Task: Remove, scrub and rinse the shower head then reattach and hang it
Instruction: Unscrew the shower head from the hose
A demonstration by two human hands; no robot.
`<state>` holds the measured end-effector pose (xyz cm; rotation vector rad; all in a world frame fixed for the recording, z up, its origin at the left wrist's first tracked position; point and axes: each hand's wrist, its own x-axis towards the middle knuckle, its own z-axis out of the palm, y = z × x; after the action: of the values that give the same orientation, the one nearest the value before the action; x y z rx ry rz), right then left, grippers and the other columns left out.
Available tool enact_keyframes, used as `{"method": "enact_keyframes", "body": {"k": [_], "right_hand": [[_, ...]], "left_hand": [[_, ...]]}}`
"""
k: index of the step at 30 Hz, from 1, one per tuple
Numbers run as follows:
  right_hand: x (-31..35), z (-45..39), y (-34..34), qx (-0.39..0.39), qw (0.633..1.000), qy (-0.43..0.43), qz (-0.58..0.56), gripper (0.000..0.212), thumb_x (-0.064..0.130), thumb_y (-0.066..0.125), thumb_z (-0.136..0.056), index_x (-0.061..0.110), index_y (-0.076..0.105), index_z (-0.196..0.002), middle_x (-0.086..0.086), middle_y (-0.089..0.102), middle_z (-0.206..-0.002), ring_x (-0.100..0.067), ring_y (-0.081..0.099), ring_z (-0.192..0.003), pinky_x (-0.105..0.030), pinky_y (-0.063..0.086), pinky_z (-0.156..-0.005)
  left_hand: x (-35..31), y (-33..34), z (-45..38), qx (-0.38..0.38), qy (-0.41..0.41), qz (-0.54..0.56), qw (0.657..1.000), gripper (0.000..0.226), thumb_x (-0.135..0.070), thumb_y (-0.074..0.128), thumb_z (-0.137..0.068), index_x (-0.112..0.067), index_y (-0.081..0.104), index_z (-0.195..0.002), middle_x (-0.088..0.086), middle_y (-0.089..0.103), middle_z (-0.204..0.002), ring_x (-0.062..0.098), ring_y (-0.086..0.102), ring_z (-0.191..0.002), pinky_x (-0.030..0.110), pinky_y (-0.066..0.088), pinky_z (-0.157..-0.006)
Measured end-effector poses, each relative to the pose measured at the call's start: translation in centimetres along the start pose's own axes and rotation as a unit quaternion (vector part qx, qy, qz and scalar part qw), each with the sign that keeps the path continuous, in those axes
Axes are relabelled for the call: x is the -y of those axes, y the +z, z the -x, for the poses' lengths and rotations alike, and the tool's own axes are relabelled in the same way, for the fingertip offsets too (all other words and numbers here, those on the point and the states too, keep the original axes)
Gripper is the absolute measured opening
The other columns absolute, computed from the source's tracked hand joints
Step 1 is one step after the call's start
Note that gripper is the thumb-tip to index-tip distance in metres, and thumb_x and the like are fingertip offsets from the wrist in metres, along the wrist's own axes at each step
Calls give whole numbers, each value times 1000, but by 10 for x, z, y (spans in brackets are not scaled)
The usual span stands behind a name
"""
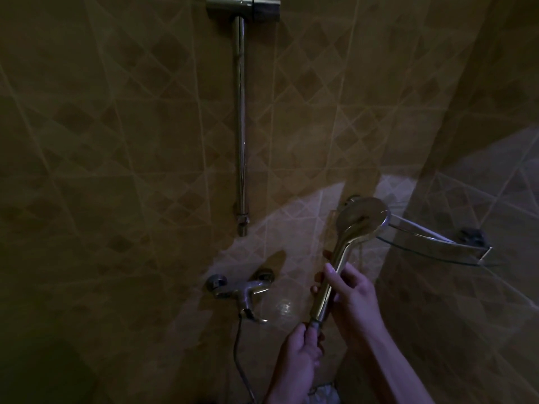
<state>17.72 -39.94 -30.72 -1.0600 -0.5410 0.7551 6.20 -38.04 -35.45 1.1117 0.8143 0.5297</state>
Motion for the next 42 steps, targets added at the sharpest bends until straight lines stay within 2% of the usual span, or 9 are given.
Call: {"method": "enact_keyframes", "body": {"k": [5,7,10,14,16,20,33,38,42], "right_hand": [[-2,-2,-6,18,1000,-7,6,11,9,63,-83,6,67,-93,-24,69,-100,-32,68,-98,-39,56,-78],[-2,-4,-7,24,1000,-11,-16,15,4,56,-88,4,64,-101,-22,69,-101,-34,69,-100,-40,58,-78],[-1,-6,-7,40,998,-3,-56,22,1,50,-91,4,59,-111,-20,68,-98,-35,69,-98,-40,59,-75],[6,-4,-7,75,993,36,-82,24,-3,44,-93,4,60,-111,-16,65,-96,-25,64,-89,-43,49,-82],[9,-3,-3,95,990,37,-94,18,7,57,-89,6,60,-107,-13,63,-94,-21,60,-84,-40,46,-81],[9,-4,5,31,999,-12,7,40,24,79,-76,1,62,-103,-13,60,-91,-21,58,-83,-34,48,-76],[17,-2,6,77,993,25,-82,27,-2,40,-96,3,53,-119,-17,68,-107,-31,66,-100,-44,51,-83],[13,-2,9,68,997,-2,-25,25,16,65,-88,8,63,-112,-10,62,-103,-22,58,-92,-40,47,-83],[10,-2,8,48,999,-13,-14,25,9,65,-86,6,65,-111,-10,65,-97,-25,62,-96,-39,51,-81]], "left_hand": [[4,-1,-7,-17,-15,6,1000,20,-15,39,-99,-14,44,-119,1,37,-63,0,33,-27,9,23,-30],[3,-2,-5,-15,-7,7,1000,9,-14,40,-98,-19,47,-102,2,39,-62,-1,33,-27,9,24,-31],[4,-1,-5,-14,4,-15,1000,23,-16,40,-98,-22,45,-77,1,40,-59,-1,32,-31,11,23,-36],[5,0,-8,-3,-10,-12,1000,20,-14,39,-98,-14,47,-80,0,37,-55,-1,30,-29,11,20,-33],[4,2,-7,7,-7,-13,1000,19,-14,40,-98,-12,48,-81,-5,37,-50,-1,29,-30,11,18,-33],[-4,7,-1,27,6,-14,1000,13,-11,39,-99,-12,49,-91,-2,34,-57,-1,29,-31,10,20,-33],[-3,6,-7,-3,5,-28,1000,22,0,39,-95,-14,49,-82,-2,37,-60,4,31,-43,9,22,-33],[-5,6,-3,11,18,-30,999,21,-2,38,-95,-14,52,-84,-6,36,-55,0,32,-33,11,23,-34],[-5,5,0,16,24,-40,999,22,1,40,-93,-15,52,-84,-6,38,-60,0,34,-36,11,24,-36]]}}
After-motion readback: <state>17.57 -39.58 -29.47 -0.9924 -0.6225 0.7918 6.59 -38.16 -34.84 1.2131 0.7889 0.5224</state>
